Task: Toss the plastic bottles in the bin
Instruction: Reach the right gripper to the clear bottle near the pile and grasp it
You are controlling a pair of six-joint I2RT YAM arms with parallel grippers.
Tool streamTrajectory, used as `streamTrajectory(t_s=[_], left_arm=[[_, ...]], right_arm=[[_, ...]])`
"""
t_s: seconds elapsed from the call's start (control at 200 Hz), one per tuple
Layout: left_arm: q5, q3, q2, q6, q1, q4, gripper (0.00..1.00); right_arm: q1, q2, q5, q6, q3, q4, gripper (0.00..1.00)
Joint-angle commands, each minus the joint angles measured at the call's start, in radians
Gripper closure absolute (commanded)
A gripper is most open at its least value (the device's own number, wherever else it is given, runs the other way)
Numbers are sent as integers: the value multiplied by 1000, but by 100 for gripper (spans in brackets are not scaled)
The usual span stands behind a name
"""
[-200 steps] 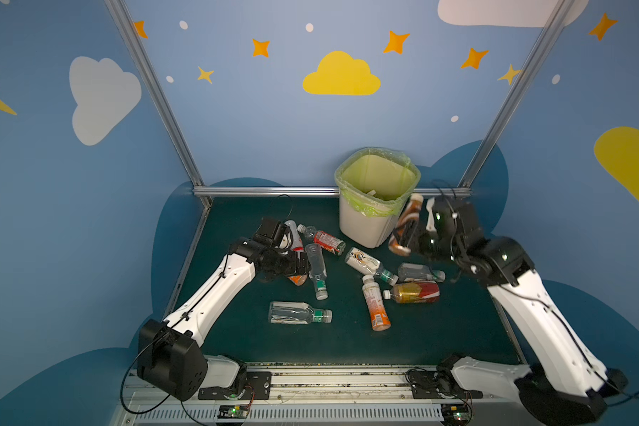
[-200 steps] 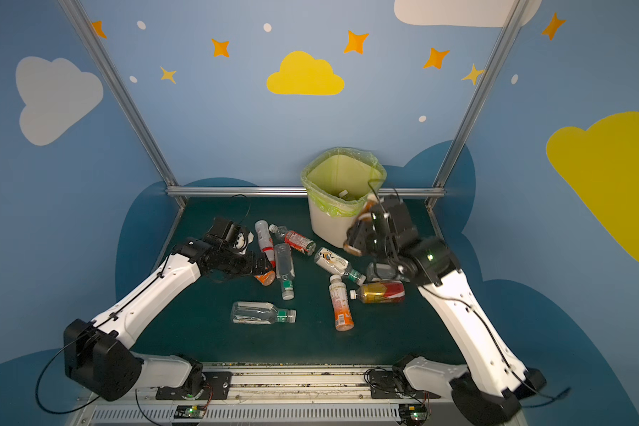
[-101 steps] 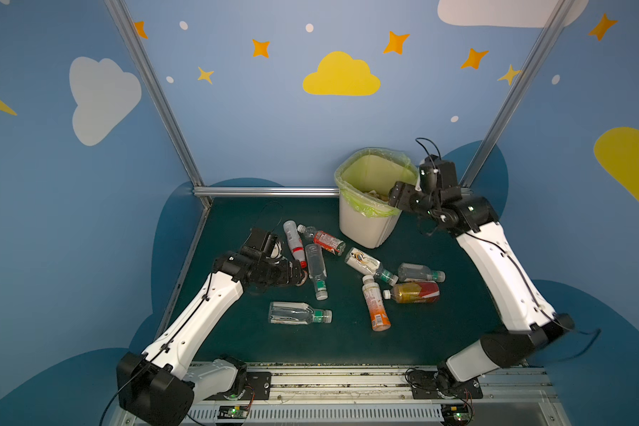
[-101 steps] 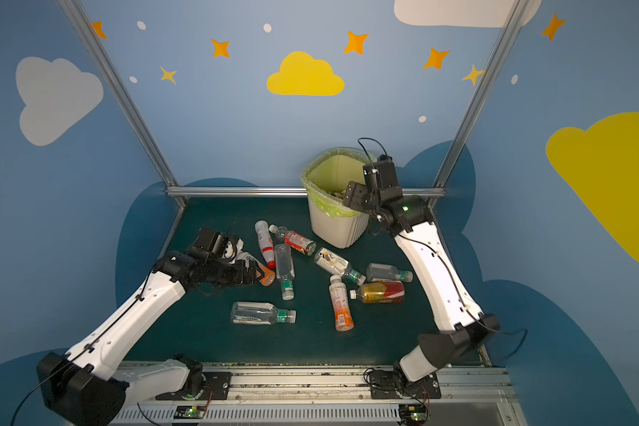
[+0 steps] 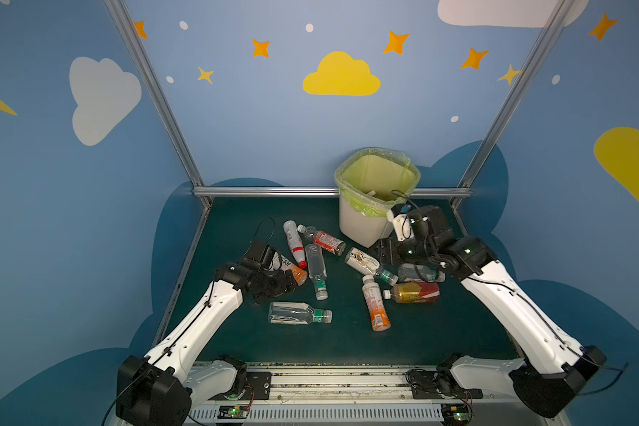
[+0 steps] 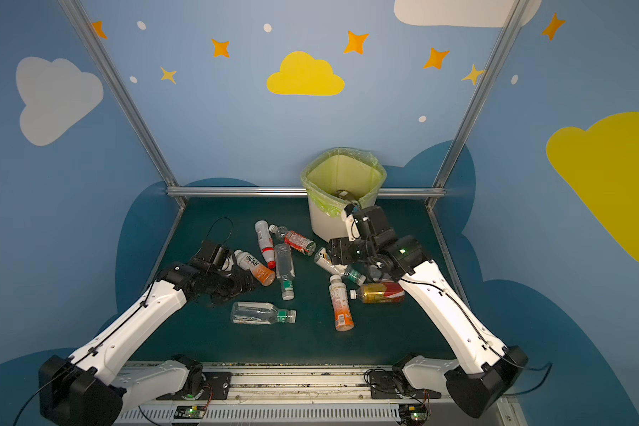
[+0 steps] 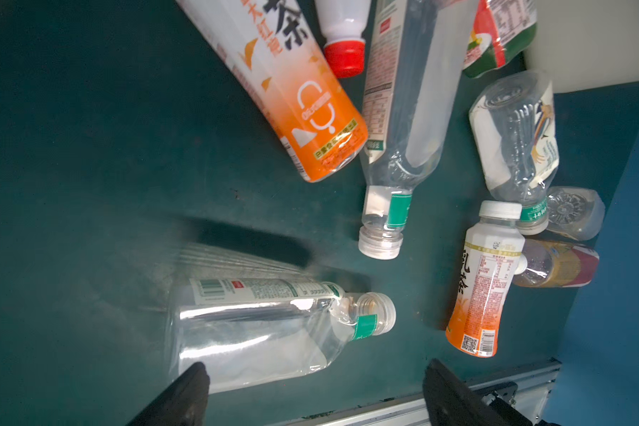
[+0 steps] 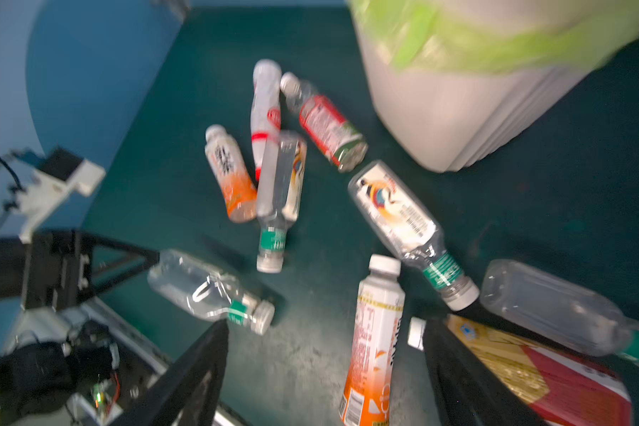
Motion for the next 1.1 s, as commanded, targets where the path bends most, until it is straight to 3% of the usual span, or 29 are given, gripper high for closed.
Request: streamTrajectory(t_s=[0.0, 0.26, 0.345, 0.641, 1.092], left_arm=[[-35, -21, -59, -77, 3, -29, 11], [-54, -97, -157, -182, 3, -41, 17], [-121, -100, -165, -199, 4, -29, 19], [-141, 62, -17, -140, 5, -80, 31], [-140, 34, -52, -140, 3, -100, 24]], right_arm=[[60, 17, -105, -104, -9, -4, 17], [141, 119, -139, -148, -8, 58, 17], [150, 153, -146, -136, 6, 63, 17], [175, 215, -136, -60, 31, 49, 20], [220, 461, -39, 36, 204, 22, 19]])
